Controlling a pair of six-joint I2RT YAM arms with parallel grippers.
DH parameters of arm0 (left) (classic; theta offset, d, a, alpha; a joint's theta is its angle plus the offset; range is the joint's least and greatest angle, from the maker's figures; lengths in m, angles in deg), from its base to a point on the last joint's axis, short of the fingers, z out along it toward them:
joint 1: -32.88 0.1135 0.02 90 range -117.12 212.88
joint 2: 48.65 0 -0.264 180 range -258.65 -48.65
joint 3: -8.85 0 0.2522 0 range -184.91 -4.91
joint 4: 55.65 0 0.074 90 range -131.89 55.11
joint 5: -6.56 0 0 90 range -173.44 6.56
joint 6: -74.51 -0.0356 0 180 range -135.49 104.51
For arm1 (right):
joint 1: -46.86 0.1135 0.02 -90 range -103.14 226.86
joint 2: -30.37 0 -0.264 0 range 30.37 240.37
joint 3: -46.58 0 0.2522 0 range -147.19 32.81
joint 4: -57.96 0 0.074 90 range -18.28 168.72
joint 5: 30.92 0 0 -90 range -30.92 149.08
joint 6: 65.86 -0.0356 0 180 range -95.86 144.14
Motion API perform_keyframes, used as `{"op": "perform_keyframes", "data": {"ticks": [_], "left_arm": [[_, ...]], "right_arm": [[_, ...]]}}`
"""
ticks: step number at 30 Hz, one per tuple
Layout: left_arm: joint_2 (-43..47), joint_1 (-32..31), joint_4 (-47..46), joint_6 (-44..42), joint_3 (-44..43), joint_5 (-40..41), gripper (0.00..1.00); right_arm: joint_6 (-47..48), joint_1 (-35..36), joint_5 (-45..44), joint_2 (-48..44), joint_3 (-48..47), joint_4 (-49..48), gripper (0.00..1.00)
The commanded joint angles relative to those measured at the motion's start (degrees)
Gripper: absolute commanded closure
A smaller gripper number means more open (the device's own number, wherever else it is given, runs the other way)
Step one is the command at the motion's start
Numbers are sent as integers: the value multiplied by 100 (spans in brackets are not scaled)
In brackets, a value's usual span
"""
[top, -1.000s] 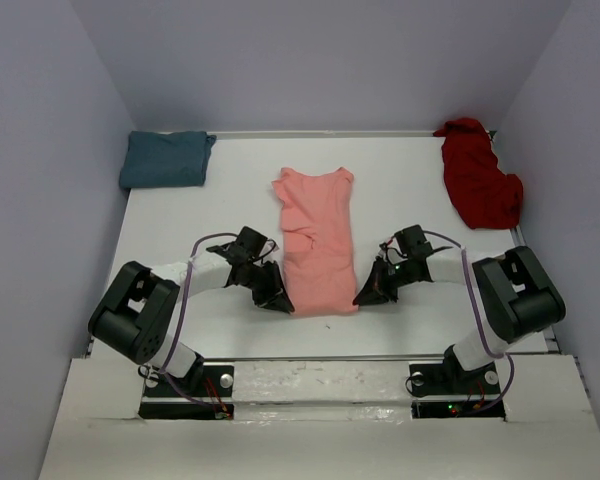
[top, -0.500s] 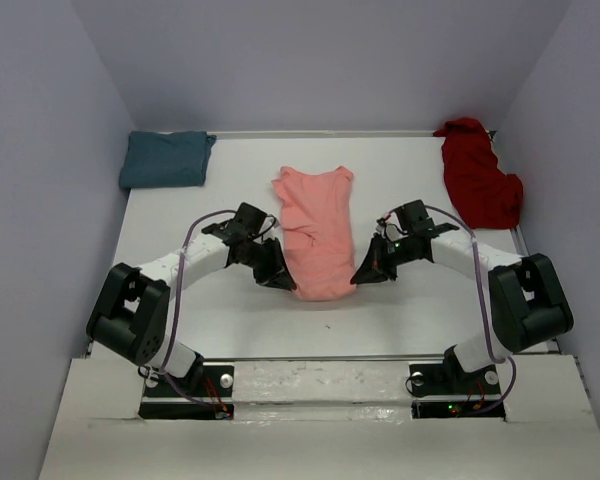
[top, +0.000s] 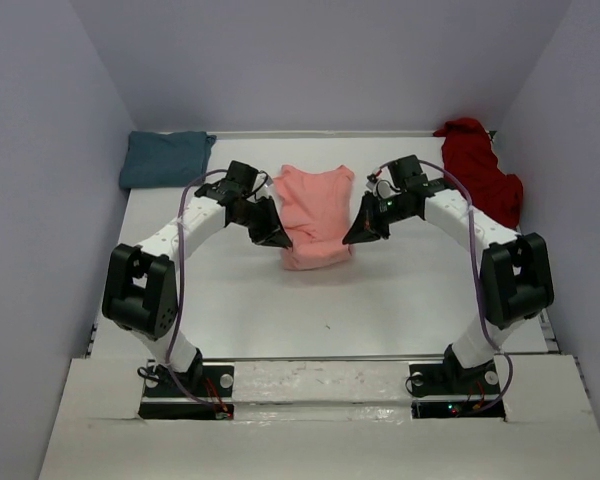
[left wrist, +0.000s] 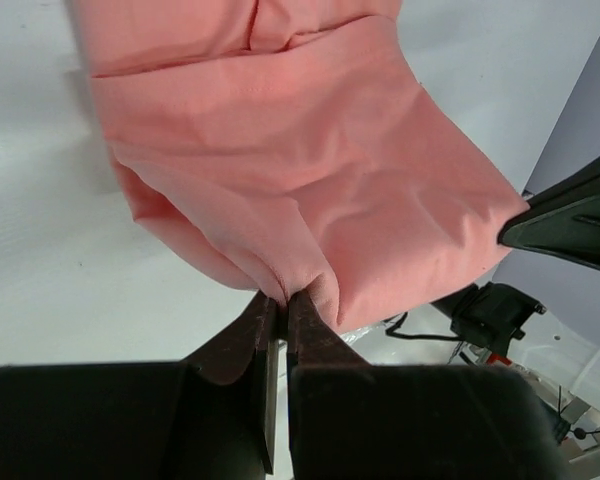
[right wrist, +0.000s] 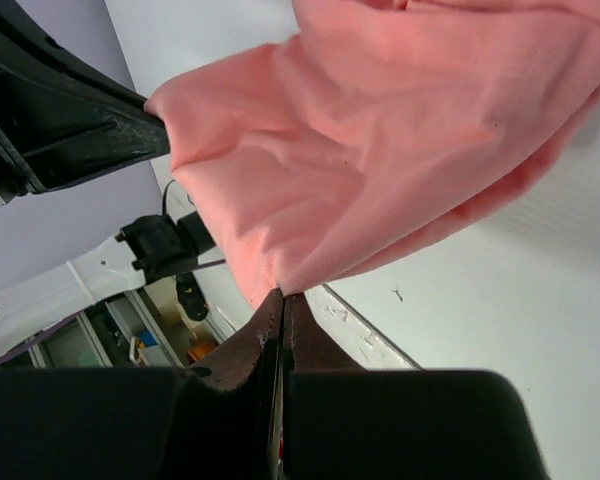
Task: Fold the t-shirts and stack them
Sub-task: Fold the tshirt
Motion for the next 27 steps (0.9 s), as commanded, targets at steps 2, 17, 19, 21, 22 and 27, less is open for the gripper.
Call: {"op": "perform_keyframes", "data": {"ticks": [2,17,19,21,22,27], "left_arm": [[-258,127,279,-280,-639,-102,100],[-1488,435,533,-385,-2440,-190,100],[-1612,444,612,-411,-2730,-181,100],[-1769,462,674,-438,-2889,-199,100],[-1814,470,683,-438,-2951,-199,100],[-2130,532,797,-491,-3390,-216,100]], "right_arm": [[436,-265,16,413,-960,532,100],[647,-442,95,1433,-2306,823,100],[648,-442,104,1538,-2507,849,100],[639,-442,113,1670,-2648,858,100],[630,-442,122,1714,-2719,867,100],[665,-495,104,2013,-3220,937,100]]}}
